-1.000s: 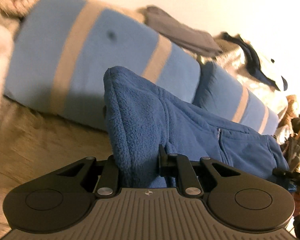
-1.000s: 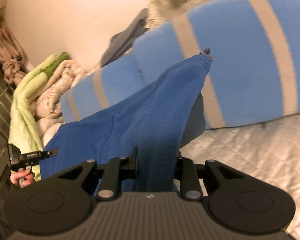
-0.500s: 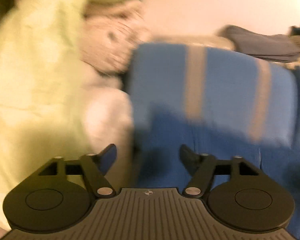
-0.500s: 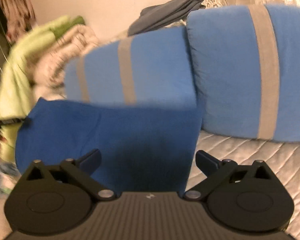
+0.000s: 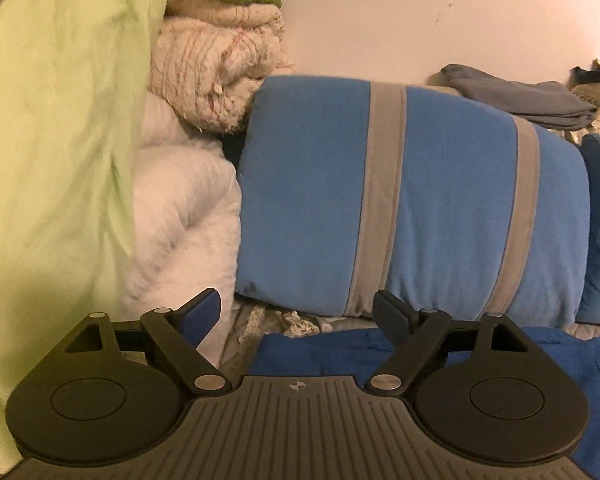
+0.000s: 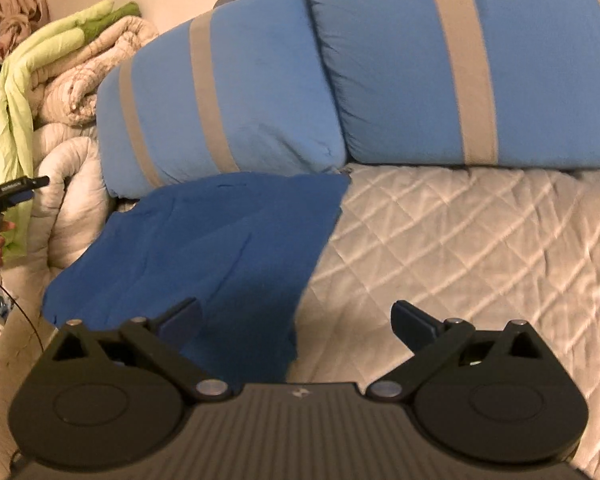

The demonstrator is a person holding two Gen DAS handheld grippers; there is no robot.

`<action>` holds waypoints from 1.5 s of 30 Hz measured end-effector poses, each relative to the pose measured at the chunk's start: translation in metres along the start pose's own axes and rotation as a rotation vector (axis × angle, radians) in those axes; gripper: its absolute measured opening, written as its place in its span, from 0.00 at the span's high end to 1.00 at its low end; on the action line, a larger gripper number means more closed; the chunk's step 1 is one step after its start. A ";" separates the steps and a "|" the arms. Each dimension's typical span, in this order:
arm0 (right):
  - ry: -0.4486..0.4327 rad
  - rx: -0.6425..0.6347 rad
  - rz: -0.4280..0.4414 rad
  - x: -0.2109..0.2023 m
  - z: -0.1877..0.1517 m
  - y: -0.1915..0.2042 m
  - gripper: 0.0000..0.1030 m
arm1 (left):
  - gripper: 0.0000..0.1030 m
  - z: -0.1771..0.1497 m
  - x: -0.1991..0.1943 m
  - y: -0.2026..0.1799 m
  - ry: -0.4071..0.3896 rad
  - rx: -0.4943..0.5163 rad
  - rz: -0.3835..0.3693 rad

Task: Fold clothes

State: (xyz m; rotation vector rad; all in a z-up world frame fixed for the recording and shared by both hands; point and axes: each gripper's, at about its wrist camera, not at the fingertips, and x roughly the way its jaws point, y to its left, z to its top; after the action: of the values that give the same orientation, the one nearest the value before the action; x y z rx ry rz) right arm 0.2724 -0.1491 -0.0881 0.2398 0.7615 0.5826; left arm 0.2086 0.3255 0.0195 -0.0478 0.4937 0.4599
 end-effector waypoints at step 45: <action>-0.049 0.014 -0.224 0.011 -0.034 -0.043 0.00 | 0.05 -0.099 0.046 0.017 -0.022 -0.256 0.211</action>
State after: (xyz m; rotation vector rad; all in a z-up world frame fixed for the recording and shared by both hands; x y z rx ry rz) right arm 0.2720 -0.1775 -0.1359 0.1779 0.7341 0.3579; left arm 0.1933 0.3448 -0.0879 -0.2380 0.4180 0.7280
